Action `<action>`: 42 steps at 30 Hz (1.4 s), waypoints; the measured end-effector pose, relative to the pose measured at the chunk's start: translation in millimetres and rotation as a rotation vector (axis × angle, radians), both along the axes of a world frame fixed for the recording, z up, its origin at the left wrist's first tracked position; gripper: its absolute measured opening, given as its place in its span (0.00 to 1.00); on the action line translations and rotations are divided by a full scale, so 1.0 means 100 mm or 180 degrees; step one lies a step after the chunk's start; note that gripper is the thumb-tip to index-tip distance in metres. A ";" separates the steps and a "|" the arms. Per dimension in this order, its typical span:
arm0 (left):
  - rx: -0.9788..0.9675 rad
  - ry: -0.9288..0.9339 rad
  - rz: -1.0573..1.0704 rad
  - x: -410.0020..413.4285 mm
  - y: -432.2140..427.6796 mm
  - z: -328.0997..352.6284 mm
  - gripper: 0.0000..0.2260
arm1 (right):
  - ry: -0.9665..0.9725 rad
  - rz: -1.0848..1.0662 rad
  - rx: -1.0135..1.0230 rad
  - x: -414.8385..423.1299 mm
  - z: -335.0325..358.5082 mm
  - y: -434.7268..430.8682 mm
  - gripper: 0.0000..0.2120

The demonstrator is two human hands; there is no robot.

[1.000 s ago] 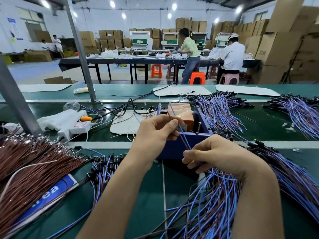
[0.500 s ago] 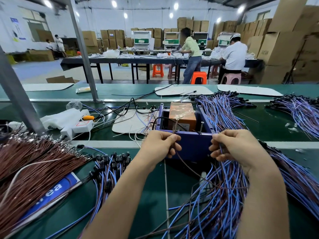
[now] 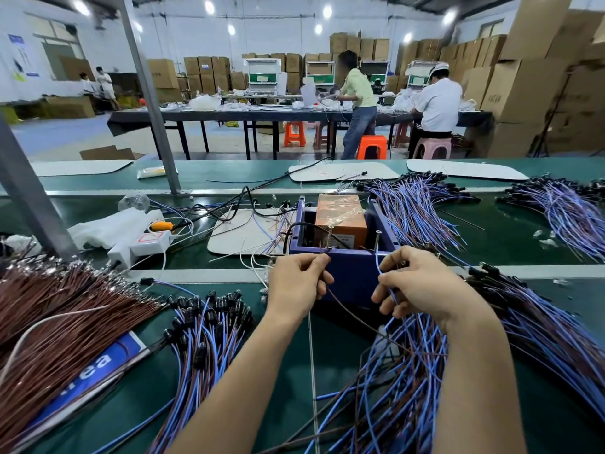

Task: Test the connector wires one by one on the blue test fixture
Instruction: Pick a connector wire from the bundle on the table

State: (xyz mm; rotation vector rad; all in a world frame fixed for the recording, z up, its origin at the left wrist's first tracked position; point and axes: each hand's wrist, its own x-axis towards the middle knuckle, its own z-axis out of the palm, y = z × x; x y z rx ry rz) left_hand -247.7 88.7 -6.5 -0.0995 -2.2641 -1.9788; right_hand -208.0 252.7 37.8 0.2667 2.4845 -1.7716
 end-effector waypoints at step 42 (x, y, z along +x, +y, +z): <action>-0.0225 0.0163 -0.0223 0.04 -0.05 0.10 0.02 | 0.0147 0.0260 0.0073 0.07 0.04 0.03 0.04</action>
